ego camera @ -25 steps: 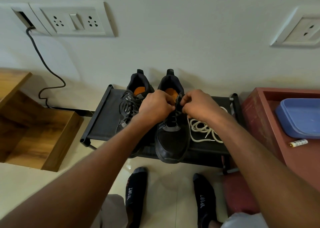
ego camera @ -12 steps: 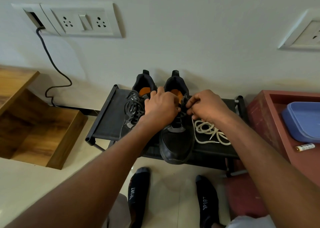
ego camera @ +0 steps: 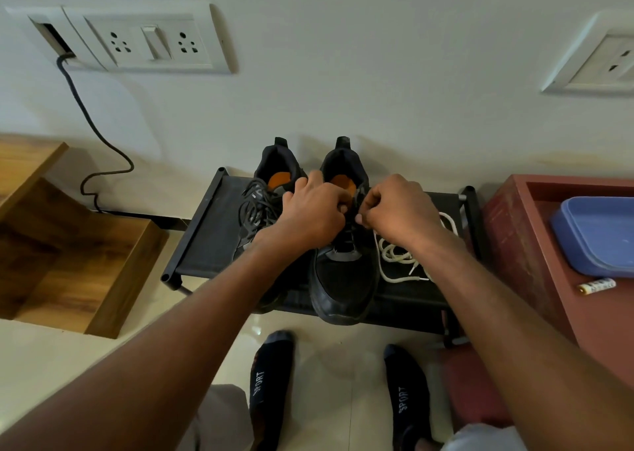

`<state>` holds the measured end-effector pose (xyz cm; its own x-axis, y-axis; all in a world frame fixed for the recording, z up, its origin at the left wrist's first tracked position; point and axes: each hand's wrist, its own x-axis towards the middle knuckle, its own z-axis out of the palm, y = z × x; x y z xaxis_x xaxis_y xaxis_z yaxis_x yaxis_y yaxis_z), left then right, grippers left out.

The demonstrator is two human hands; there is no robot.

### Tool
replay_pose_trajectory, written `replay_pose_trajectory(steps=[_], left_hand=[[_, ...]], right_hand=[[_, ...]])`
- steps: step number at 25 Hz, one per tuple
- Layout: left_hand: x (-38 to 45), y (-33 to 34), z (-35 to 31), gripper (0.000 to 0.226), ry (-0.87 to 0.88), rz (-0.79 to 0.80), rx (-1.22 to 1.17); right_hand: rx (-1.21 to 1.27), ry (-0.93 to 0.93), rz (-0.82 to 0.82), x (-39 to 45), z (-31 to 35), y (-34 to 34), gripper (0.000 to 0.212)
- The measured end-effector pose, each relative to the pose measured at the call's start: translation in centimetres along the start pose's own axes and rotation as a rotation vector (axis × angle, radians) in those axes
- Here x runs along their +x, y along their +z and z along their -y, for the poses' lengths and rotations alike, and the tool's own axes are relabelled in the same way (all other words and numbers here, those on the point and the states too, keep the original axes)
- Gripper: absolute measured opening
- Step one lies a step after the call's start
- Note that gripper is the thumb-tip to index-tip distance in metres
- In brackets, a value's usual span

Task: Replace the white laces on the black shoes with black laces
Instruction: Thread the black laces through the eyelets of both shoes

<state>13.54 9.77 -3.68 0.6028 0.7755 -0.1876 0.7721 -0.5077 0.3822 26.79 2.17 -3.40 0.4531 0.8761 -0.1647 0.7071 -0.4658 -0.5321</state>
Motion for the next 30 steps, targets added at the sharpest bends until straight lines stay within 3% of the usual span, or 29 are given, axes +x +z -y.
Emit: replay_pose_trajectory(steps=[5,7,9,11,12,13,14,16,18,20,23,26,28,30], left_hand=[[0.3,-1.0,1.6,0.031,0.015,-0.074,0.024],[0.4,-1.2,2.3,0.03,0.034,-0.063,0.002],[0.4,-1.4,2.6,0.031,0.051,-0.054,-0.021],[0.4,-1.6,2.6,0.031,0.063,-0.057,-0.048],[0.4,-1.8,2.6,0.032,0.068,-0.066,-0.057],[0.4,-1.9,2.6,0.032,0.075,-0.079,-0.056],[0.4,-2.0,2.7,0.033,0.08,-0.094,-0.048],[0.5,-2.1,2.8,0.032,0.074,-0.111,-0.028],[0.6,-1.9,2.9,0.03,0.058,-0.11,-0.017],[0.6,-1.7,2.9,0.027,0.048,-0.103,-0.012],[0.7,-1.5,2.7,0.024,0.066,-0.068,-0.046],[0.7,-1.4,2.8,0.024,0.083,-0.042,-0.053],[0.7,-1.5,3.1,0.024,0.084,-0.045,-0.054],[0.6,-1.8,3.3,0.025,0.078,-0.039,-0.06]], right_hand=[[0.021,0.08,-0.005,0.1,0.2,0.1,0.015],[0.195,0.118,-0.089,0.2,0.5,-0.9,0.019],[0.812,0.08,-0.147,-0.1,1.6,-3.6,0.022],[1.581,-0.119,-0.1,-0.7,2.1,-7.1,0.02],[1.782,-0.216,-0.094,-1.0,2.0,-8.6,0.017],[1.791,-0.265,-0.124,-1.2,1.7,-9.4,0.016],[1.636,-0.249,-0.186,-1.4,1.4,-9.7,0.014],[0.922,-0.163,-0.285,-1.7,1.0,-8.9,0.005],[0.191,-0.155,-0.121,-1.6,0.6,-6.0,0.007],[-0.101,-0.117,0.088,-1.3,0.6,-2.8,0.014],[-0.22,-0.072,0.121,-0.8,0.8,-0.3,0.014],[-0.15,-0.045,0.121,-0.4,0.2,0.0,0.013],[0.066,0.033,0.136,-0.4,0.3,-0.8,0.011],[0.602,0.113,0.116,-0.6,1.2,-2.6,0.003]])
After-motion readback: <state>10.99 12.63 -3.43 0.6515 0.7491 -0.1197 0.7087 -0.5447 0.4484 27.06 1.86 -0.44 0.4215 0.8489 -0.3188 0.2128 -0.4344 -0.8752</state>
